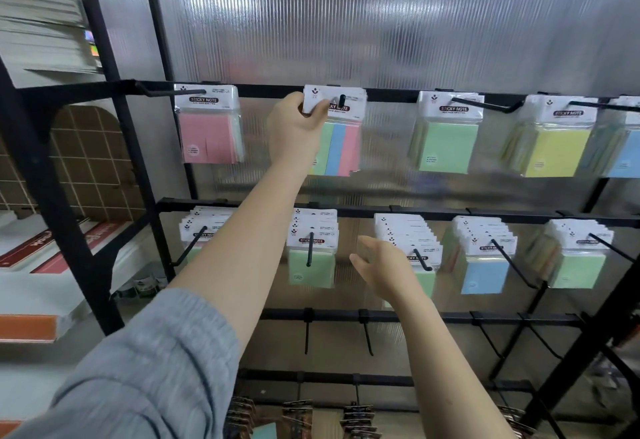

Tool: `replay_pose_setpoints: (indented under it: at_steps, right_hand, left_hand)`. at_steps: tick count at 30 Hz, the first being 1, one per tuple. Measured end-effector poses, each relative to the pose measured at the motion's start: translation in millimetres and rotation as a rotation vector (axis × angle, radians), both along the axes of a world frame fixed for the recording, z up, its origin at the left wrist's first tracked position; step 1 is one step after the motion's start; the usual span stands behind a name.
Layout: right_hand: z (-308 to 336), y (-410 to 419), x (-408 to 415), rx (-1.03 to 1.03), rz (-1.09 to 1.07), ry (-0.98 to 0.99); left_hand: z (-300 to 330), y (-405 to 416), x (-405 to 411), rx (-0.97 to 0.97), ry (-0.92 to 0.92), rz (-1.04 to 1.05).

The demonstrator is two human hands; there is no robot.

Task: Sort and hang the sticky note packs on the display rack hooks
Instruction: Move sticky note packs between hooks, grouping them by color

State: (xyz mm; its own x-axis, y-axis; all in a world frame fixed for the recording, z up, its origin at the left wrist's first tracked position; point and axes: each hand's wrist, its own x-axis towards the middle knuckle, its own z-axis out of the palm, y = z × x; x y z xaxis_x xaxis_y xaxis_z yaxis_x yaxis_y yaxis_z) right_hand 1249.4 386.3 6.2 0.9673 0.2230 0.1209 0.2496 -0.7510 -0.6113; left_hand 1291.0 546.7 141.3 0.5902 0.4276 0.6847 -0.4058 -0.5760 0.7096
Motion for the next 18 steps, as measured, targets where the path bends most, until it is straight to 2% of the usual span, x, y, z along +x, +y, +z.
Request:
replay_pose_setpoints:
  at_steps: [10, 18]
  right_hand:
    - [4.1, 4.3, 15.1, -0.006, 0.015, -0.018]
    - [3.9, 11.4, 18.4, 0.000, 0.000, -0.021]
  left_hand:
    - [6.1, 1.9, 21.7, -0.020, 0.086, 0.122]
    - [-0.8, 6.7, 21.2, -0.034, 0.074, 0.106]
